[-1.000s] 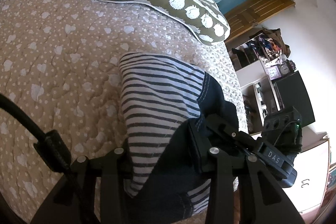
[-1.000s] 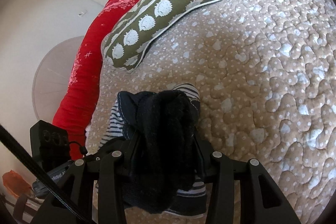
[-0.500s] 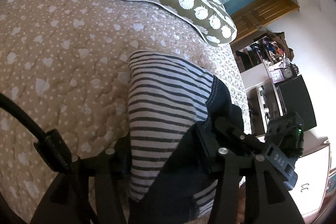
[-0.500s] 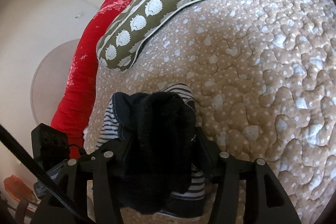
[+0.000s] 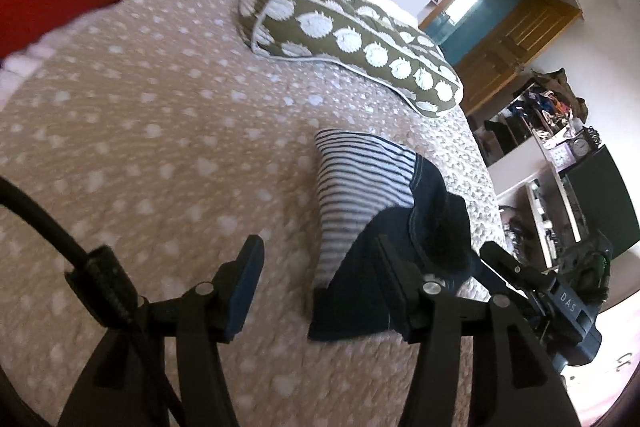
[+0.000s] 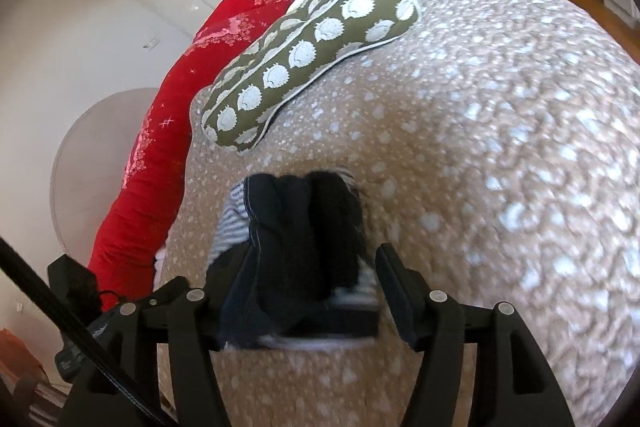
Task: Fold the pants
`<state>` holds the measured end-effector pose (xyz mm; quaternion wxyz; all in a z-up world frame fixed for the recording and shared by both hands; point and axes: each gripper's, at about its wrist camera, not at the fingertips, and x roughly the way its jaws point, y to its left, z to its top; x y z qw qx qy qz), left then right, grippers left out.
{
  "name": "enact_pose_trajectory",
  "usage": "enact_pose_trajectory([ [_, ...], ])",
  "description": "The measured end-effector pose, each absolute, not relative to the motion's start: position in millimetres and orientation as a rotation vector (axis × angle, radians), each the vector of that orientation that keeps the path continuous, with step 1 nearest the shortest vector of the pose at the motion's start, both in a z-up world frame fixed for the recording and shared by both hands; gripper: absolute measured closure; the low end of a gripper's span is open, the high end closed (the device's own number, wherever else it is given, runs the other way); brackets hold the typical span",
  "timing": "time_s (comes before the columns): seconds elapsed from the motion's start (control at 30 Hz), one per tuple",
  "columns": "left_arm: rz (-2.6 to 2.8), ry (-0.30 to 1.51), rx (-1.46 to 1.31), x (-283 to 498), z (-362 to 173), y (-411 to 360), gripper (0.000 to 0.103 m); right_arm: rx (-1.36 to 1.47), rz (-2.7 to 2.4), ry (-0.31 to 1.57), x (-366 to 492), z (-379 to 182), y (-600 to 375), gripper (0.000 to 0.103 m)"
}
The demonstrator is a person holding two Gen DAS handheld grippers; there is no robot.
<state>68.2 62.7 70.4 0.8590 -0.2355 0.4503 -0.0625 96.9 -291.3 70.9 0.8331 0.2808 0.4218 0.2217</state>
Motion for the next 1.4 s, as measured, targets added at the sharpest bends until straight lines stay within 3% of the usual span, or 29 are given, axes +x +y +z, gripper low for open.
enact_pose_trajectory([
  [0.47, 0.047, 0.714, -0.189, -41.5, 119.9, 18.2, 0.028, 0.370, 0.349, 0.888, -9.9, 65.8, -269.8, 0.037],
  [0.77, 0.144, 0.606, -0.174, -96.9, 142.6, 15.1, 0.019, 0.298, 0.324, 0.867, -62.5, 65.5, -258.1, 0.034],
  [1.13, 0.153, 0.584, -0.234, -134.1, 155.7, 11.2, 0.008, 0.291, 0.282, 0.799, -106.2, 82.9, -265.5, 0.029],
  [1.4, 0.150, 0.687, -0.095, -125.8, 133.5, -15.0, 0.007, 0.263, 0.266, 0.813, -107.6, 73.8, -260.1, 0.029],
])
